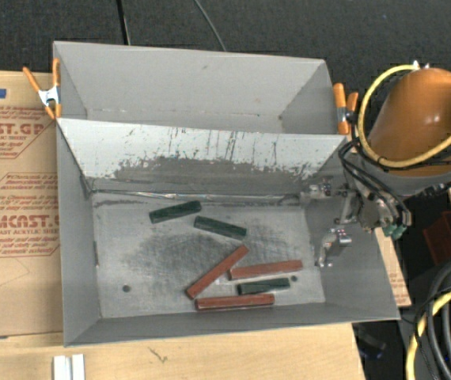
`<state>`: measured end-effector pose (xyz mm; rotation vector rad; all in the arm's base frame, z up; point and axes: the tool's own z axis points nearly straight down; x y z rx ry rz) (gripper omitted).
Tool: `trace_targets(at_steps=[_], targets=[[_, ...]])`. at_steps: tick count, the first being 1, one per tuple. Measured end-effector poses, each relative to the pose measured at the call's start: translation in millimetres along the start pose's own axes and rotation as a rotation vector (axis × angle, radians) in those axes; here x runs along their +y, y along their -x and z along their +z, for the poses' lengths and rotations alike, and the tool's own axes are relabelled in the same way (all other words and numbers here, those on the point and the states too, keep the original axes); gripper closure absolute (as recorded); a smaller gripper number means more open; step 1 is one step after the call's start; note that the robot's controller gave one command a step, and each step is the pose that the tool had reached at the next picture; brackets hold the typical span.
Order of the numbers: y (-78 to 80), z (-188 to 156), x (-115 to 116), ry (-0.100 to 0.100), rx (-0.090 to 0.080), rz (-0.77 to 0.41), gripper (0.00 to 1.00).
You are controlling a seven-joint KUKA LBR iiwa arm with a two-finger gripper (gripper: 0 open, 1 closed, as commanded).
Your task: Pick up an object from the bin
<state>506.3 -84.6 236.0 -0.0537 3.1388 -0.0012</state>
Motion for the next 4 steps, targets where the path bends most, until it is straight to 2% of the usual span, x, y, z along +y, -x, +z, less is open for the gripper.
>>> trace_targets(at_steps=[1,2,3,4], targets=[[5.6,57.1,-1.8,-0.001,-0.006,-0.031,0.00],[9.0,133.1,0.8,0.000,-0.002,-0.100,0.00],[-1.2,164.0,21.0,0.002,0.008,-0.058,1.00],[-1.2,164.0,21.0,0.002,0.008,-0.058,1.00]])
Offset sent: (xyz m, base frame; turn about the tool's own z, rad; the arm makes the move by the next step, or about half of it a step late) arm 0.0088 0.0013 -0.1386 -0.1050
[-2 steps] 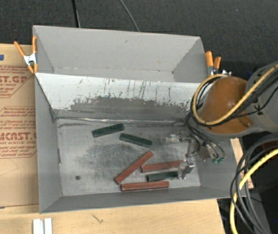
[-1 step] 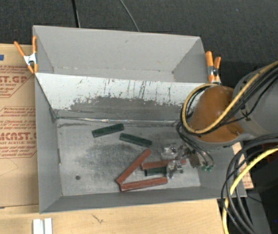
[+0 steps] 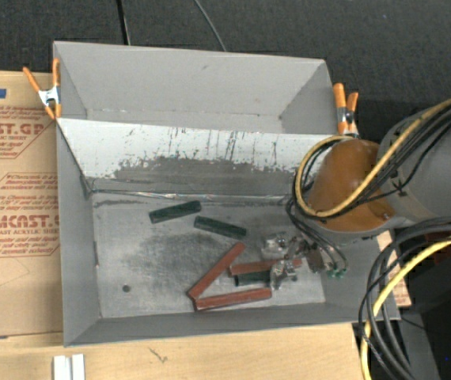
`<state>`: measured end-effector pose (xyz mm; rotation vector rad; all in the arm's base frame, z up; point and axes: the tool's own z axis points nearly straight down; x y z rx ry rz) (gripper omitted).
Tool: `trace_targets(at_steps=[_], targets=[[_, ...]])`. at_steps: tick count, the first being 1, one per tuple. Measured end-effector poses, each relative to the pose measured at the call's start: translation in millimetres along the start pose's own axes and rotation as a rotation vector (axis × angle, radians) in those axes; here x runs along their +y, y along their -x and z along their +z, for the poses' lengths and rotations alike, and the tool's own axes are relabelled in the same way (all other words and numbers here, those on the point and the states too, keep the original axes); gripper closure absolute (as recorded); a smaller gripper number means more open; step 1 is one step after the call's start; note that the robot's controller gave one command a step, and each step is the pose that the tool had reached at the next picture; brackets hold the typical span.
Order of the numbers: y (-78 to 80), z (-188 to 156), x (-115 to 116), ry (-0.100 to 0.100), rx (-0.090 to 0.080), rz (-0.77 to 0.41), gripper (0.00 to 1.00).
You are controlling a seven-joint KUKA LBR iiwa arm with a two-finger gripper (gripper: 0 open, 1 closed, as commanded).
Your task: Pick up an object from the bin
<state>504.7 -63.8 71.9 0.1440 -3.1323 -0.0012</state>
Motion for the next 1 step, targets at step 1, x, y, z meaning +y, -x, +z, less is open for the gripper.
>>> trace_targets(at_steps=[1], targets=[[16.2,-128.7,27.6,-0.001,-0.007,-0.033,1.00]])
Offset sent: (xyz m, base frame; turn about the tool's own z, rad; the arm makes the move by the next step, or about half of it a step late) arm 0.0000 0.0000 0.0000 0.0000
